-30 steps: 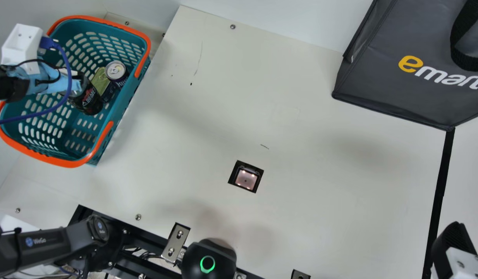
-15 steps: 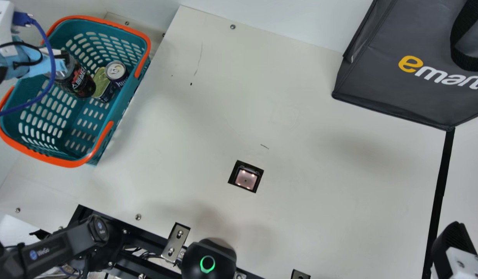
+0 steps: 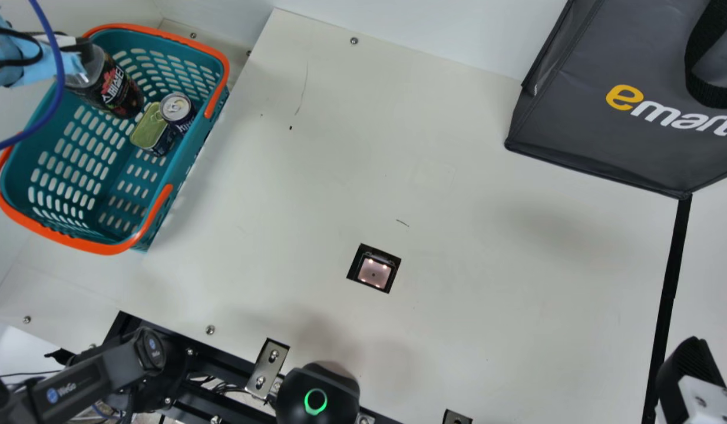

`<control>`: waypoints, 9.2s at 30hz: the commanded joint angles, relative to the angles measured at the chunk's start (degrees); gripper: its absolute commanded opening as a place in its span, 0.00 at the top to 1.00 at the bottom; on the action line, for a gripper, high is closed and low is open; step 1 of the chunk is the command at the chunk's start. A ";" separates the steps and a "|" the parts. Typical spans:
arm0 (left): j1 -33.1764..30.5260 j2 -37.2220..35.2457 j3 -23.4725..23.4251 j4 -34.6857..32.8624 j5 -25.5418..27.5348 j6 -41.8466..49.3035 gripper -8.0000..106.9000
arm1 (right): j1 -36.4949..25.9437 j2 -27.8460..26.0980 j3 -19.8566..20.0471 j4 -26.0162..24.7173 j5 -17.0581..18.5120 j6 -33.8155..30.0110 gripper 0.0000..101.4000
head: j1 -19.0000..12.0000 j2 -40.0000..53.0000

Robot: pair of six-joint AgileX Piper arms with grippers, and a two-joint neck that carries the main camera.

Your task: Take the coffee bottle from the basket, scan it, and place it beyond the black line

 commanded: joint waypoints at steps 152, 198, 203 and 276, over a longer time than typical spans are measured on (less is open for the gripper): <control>-47.71 3.00 12.45 -17.87 7.56 41.91 0.44 | 0.00 0.00 0.00 0.00 0.01 0.00 0.10 | -0.96 0.14; -36.12 -13.36 17.10 -14.59 6.34 22.88 0.15 | 0.00 0.00 0.00 0.00 0.01 0.00 0.10 | -0.96 0.14; -33.64 -15.70 18.20 -12.63 4.40 20.70 0.15 | 0.00 0.00 0.00 0.00 0.01 0.00 0.10 | -0.96 0.14; -32.52 -23.44 15.98 -1.93 3.91 -1.18 0.15 | 0.00 0.00 0.00 0.00 0.00 0.00 0.10 | -0.96 -19.86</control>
